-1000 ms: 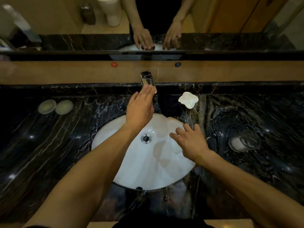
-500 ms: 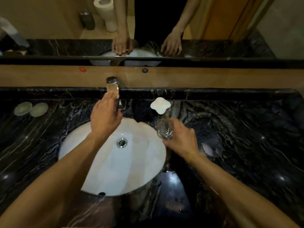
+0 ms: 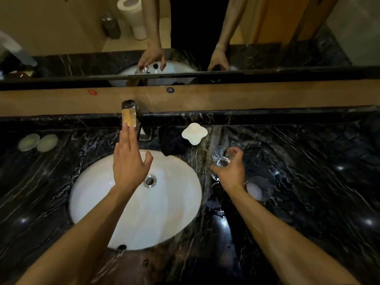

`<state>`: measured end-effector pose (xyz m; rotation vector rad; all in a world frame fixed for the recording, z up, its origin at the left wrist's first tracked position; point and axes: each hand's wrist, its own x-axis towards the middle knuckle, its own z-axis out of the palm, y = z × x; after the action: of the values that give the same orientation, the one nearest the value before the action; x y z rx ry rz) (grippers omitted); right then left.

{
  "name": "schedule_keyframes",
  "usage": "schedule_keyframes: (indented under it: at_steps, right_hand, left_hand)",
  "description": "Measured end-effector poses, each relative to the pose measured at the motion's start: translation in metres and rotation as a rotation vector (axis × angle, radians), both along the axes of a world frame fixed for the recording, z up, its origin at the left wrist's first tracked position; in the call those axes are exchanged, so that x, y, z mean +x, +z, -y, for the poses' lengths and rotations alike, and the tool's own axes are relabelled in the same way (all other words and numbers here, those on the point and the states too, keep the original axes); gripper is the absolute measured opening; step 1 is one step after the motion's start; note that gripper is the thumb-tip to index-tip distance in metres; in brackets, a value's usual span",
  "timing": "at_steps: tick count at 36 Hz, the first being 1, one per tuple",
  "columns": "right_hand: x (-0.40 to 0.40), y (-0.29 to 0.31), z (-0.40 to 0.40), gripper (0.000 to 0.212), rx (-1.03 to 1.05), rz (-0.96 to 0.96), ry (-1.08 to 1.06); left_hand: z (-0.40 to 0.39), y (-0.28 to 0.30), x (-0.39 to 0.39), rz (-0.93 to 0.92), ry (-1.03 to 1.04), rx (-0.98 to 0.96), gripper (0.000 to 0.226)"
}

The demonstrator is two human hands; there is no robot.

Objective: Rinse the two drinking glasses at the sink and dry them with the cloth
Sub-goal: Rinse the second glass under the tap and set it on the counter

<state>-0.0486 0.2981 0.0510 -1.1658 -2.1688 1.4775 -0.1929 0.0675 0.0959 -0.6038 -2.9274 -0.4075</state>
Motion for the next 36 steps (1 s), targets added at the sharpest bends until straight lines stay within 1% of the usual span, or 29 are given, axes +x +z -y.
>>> schedule_keyframes:
  at_steps: [8,10,12,14,15,17,20,22,23,25,27,29,31,34,36]
  right_hand:
    - [0.003,0.0,-0.001,0.077,0.015,0.023,0.028]
    - [0.005,0.003,-0.001,0.087,0.012,0.036,0.036]
    - [0.008,0.01,0.002,0.105,-0.006,0.054,0.06]
    - [0.015,0.019,0.01,0.113,-0.005,0.044,0.084]
    - [0.02,0.023,0.014,0.111,0.006,0.026,0.09]
    - [0.036,0.033,0.024,0.1,0.056,-0.007,0.091]
    - [0.066,0.046,0.03,0.082,0.232,-0.058,0.04]
    - [0.086,0.049,0.025,0.08,0.314,-0.069,-0.045]
    - [0.095,0.048,0.02,0.081,0.319,-0.072,-0.091]
    - [0.112,0.046,0.008,0.089,0.249,-0.062,-0.162]
    - [0.124,0.037,-0.004,0.104,0.113,-0.011,-0.176]
    - [0.13,0.024,-0.015,0.121,-0.014,0.001,-0.134]
    - [0.131,0.009,-0.023,0.13,-0.102,-0.004,-0.06]
    - [0.13,-0.006,-0.028,0.126,-0.16,-0.002,0.055]
    - [0.128,-0.012,-0.03,0.113,-0.188,-0.04,0.033]
  left_hand:
    - [0.009,-0.001,0.002,0.014,-0.011,-0.023,0.09]
    - [0.009,-0.005,0.012,0.019,-0.042,-0.01,0.085]
    - [0.006,-0.015,0.032,0.048,-0.121,0.007,0.078]
    - [0.002,-0.031,0.059,0.107,-0.223,0.021,0.073]
    - [-0.001,-0.04,0.075,0.139,-0.285,0.028,0.072]
    - [-0.005,-0.059,0.106,0.175,-0.432,0.032,0.07]
    - [-0.008,-0.08,0.146,0.217,-0.628,0.053,0.066]
    - [-0.008,-0.09,0.166,0.23,-0.722,0.053,0.065]
    - [-0.007,-0.095,0.174,0.23,-0.765,0.044,0.063]
    - [-0.003,-0.104,0.187,0.238,-0.824,0.013,0.061]
    - [0.003,-0.111,0.195,0.241,-0.865,-0.034,0.062]
    - [0.01,-0.116,0.2,0.228,-0.903,-0.08,0.062]
    - [0.016,-0.118,0.201,0.215,-0.916,-0.12,0.062]
    - [0.021,-0.115,0.202,0.219,-0.904,-0.151,0.063]
    - [0.024,-0.111,0.202,0.217,-0.904,-0.172,0.065]
